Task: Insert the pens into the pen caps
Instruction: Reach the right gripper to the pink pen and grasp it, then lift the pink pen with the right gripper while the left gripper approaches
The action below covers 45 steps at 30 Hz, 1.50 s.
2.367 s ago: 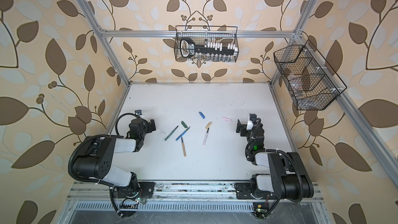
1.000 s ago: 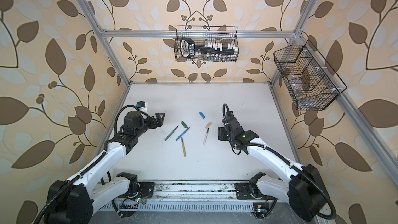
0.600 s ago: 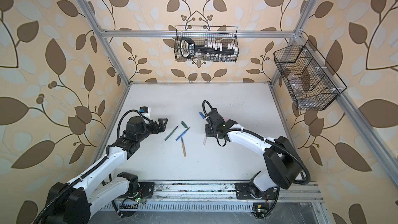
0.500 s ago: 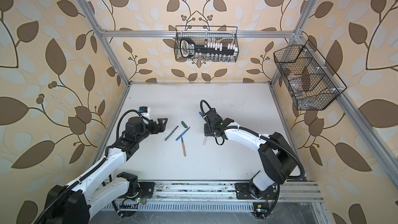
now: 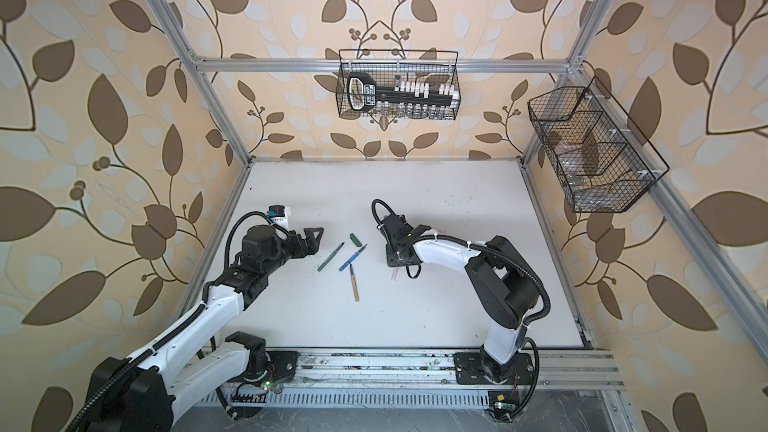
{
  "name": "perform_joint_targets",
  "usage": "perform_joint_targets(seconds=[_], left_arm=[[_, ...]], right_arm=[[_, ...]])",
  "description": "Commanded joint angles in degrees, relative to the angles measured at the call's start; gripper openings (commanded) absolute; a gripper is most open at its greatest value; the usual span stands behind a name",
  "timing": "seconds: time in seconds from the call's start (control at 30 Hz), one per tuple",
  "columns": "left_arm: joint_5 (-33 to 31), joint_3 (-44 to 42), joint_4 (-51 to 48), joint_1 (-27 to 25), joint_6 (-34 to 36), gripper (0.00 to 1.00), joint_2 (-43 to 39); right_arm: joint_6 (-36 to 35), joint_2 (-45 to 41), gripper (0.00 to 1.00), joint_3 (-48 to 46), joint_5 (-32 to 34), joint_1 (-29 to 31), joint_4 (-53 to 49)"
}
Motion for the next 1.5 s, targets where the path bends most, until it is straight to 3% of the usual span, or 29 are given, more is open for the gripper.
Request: perform_joint_targets(seconds=[0.0,0.37,0.57,1.07,1.47], left_arm=[[-1.1,0.5,1.2,0.2,-0.7,0.99,-2.0],[-2.9,0.7,0.4,0.1,-1.6,0.99,-2.3],[-0.2,0.2,1.9,0.1,-1.2,0.99,-2.6],[3.4,0.7,2.7,0.1,-0.9,0.99,-1.2],[9.9,1.1,5.1,0.0,0.4,0.99,2.5]], right_arm=[[0.5,1.7,0.45,1.5,1.8,-0.1,-1.1],[0.0,3.6,0.43,1.5,2.4,-1.4,0.9],[-0.2,4.7,0.42,2.4,2.0,-1.4,1.2],[-0.2,5.1,0.27,0.1,1.6,-2.7,1.6],[0.3,3.0,0.16,-4.4,-1.4,-3.7,5.4]])
